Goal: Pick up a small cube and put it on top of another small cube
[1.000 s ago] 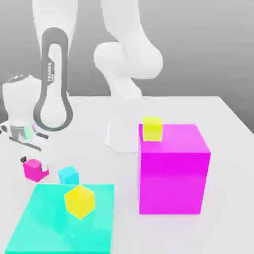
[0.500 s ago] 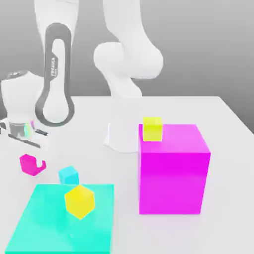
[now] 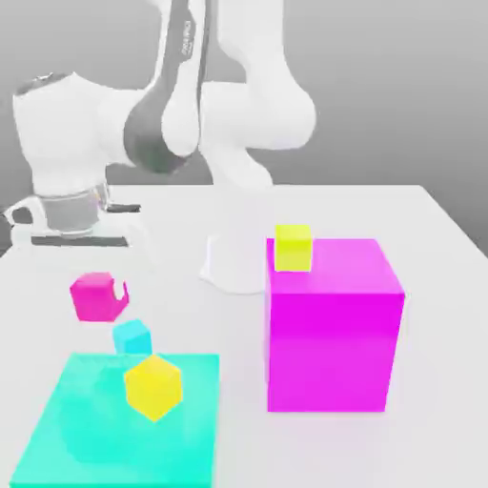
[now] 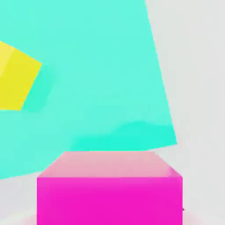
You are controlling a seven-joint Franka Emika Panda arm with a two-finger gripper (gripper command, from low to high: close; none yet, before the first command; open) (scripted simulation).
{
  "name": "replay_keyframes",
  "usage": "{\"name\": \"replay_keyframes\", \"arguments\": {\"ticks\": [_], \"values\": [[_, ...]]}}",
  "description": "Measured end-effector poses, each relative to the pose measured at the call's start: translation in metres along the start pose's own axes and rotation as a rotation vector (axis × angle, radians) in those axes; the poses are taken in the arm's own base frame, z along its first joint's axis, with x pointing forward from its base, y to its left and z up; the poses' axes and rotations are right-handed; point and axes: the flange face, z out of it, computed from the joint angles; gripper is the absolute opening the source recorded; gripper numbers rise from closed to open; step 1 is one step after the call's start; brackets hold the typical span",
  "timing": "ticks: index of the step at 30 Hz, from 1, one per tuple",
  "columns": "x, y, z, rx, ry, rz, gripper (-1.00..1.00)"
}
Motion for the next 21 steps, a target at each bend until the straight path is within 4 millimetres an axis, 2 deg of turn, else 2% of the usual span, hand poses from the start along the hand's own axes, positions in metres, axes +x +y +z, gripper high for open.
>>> {"name": "replay_keyframes", "arguments": {"ticks": [3,6,9,12,14,17,18,21], "values": [[-0.033,-0.052,-0.03,-0.005,-0.015,-0.149,-1.0],[-0.076,-0.093,-0.06,-0.025,-0.018,-0.293,-1.0],[-0.126,-0.123,-0.09,-0.058,-0.008,-0.429,-1.0],[-0.181,-0.14,-0.12,-0.101,0.018,-0.557,-1.0],[-0.195,-0.142,-0.111,-0.115,0.027,-0.59,-1.0],[-0.197,-0.138,-0.074,-0.119,0.03,-0.6,-1.0],[-0.197,-0.137,-0.067,-0.12,0.03,-0.601,1.0],[-0.197,-0.137,-0.067,-0.12,0.03,-0.601,1.0]]}}
